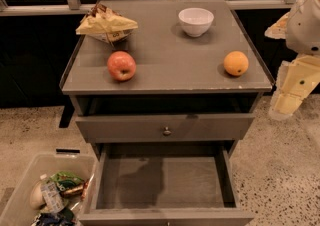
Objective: Place orange into middle drawer
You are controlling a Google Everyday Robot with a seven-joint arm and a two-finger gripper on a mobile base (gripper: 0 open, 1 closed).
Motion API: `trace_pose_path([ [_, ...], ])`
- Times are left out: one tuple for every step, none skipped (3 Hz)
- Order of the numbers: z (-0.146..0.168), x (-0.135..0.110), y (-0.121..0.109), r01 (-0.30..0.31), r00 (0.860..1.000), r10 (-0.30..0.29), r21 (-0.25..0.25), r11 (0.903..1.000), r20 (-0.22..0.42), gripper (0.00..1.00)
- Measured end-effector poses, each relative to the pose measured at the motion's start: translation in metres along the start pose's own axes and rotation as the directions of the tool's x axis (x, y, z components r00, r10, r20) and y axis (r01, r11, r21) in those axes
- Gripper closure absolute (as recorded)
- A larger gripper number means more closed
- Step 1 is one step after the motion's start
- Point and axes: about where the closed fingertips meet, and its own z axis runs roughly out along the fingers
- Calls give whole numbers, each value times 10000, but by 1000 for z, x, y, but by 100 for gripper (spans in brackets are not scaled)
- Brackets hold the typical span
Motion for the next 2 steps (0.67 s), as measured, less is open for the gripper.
trace_pose_path([
  [-3, 0, -2, 62, 9999, -63, 70, 10000, 89, 0],
  [0, 9, -20, 295, 9983, -288, -125, 9995, 514, 0],
])
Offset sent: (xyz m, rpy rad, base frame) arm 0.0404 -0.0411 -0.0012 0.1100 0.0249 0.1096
